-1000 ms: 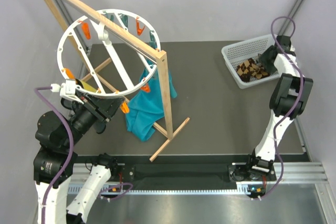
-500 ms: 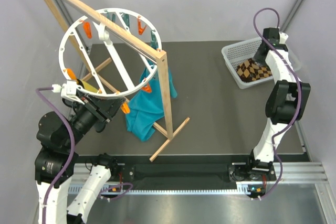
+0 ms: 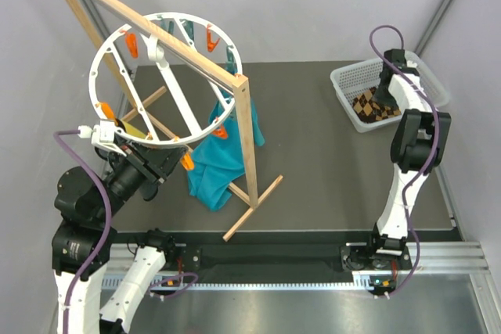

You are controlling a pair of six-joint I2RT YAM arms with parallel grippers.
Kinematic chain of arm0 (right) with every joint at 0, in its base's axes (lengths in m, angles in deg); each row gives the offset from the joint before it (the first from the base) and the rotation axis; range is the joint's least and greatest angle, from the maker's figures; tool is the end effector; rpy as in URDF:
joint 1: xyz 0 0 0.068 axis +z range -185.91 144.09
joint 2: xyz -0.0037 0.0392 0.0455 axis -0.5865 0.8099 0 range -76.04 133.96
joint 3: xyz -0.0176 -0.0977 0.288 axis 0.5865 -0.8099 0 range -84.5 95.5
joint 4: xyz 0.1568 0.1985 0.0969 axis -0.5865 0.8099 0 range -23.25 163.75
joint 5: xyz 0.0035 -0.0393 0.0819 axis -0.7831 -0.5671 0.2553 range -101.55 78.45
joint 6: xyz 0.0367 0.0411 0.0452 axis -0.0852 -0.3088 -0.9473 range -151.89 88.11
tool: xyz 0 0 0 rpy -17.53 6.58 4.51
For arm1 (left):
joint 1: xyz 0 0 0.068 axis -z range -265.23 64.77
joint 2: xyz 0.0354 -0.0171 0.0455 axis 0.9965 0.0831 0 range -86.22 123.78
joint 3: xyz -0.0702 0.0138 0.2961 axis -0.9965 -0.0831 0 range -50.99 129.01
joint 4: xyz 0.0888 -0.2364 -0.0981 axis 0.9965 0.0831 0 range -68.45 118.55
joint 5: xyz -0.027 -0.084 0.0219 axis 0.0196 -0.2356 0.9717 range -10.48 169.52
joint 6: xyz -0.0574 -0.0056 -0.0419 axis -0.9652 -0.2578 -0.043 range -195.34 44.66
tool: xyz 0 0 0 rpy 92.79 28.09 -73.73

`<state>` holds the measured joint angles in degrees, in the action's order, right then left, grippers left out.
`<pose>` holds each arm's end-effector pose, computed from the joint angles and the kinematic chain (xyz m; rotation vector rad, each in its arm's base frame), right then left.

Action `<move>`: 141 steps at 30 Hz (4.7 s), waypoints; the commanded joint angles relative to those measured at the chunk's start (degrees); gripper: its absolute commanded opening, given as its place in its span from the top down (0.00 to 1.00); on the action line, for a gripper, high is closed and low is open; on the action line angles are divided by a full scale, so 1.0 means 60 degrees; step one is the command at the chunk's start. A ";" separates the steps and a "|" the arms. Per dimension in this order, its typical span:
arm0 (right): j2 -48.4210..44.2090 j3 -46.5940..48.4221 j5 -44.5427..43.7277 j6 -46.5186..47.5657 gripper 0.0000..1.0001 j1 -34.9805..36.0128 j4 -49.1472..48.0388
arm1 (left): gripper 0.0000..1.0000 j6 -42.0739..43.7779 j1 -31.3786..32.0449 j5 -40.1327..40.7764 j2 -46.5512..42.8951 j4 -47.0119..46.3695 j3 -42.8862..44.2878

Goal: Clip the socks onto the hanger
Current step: Pick up the sock from the bin, then clamp the sock onto the hanger.

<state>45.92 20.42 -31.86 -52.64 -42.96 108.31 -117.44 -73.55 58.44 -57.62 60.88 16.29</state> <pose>0.4994 -0.0822 0.2378 0.7328 2.4299 -0.3658 0.0444 -0.0307 0.4604 -0.1399 1.6712 -1.0114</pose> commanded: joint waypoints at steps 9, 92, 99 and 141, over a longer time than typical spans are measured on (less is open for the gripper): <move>0.1296 0.1131 -0.0642 0.0075 0.57 -0.0114 0.0383 | 1.00 0.0089 0.0030 -0.0222 0.0053 -0.0168 -0.0155; -0.7201 -0.3676 -0.5475 -1.0633 1.00 1.7215 -0.3119 | 1.00 0.0688 0.0030 -0.1774 -0.1866 -0.2043 -0.0741; -0.5956 -0.1684 -0.5476 -1.0034 1.00 1.7142 -0.2665 | 1.00 0.0836 0.0030 -0.1643 -0.1925 -0.1985 -0.0829; -0.6804 -0.2369 -0.5637 -0.9959 1.00 1.6453 -0.2576 | 1.00 0.0939 0.0030 -0.1613 -0.1632 -0.1897 -0.0814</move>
<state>8.04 6.76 -64.12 -111.66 56.53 94.97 -112.64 -73.48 50.09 -68.44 51.51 11.46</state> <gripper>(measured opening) 0.011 0.326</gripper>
